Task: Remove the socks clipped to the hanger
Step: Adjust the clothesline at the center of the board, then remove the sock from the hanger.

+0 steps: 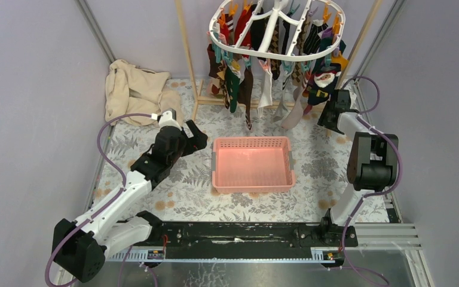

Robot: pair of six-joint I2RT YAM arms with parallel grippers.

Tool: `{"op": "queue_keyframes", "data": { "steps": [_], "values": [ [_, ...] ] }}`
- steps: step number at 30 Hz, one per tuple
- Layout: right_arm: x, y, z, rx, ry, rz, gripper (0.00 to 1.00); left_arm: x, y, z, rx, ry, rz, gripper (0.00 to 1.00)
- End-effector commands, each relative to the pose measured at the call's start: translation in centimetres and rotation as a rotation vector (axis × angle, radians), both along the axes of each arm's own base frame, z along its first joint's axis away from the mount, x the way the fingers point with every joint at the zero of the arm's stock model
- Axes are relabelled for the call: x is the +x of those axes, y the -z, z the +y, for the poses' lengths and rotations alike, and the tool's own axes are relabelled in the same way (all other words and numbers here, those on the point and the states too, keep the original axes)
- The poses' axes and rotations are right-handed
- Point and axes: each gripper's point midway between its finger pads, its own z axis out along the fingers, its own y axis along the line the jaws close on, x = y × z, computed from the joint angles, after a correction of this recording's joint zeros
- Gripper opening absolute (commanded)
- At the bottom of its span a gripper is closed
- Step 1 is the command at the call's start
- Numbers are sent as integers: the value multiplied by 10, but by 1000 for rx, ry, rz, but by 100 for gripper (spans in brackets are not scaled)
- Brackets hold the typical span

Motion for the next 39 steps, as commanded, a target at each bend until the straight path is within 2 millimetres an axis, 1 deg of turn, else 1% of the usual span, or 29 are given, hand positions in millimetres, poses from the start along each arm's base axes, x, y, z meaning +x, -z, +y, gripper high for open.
{"op": "queue_keyframes", "data": {
  "steps": [1,4,6,8,9,11,12,16,17,19,23,29,35,37,39],
  "values": [
    [-7,-26,0,-6,38,-75,69,5,-22,1,8,-14,-37,99],
    [-15,-38,3,10,50,-116,73,3,-27,2,18,-12,-39,99],
    [-21,-49,5,24,52,-156,75,2,-32,3,20,-8,-44,99],
    [-26,-58,13,61,41,-196,77,1,-36,3,18,-2,-46,99],
    [-28,-63,19,93,26,-222,82,0,-38,2,17,3,-48,99],
    [-34,-72,33,144,-12,-263,97,-1,-42,1,14,14,-50,99],
    [-38,-76,39,151,-26,-278,99,-1,-43,0,10,20,-51,99],
    [-59,-87,52,197,-56,-327,100,-3,-50,-6,-10,48,-61,99],
    [-64,-94,55,209,-65,-352,100,-3,-52,-6,-15,50,-65,99],
    [-74,-101,61,236,-82,-377,100,-4,-56,-9,-36,60,-76,99],
    [-89,-112,79,305,-139,-412,100,-7,-62,-18,-98,89,-89,99],
    [-108,-134,112,433,-239,-441,100,-9,-61,-34,-166,143,-66,99],
    [-125,-159,141,523,-352,-503,100,-6,-58,-33,-142,141,-60,99],
    [-128,-156,154,600,-390,-480,99,-5,-59,-32,-127,140,-58,99],
    [-133,-147,172,705,-433,-401,100,-6,-64,-31,-128,140,-68,99]
  ]
}}
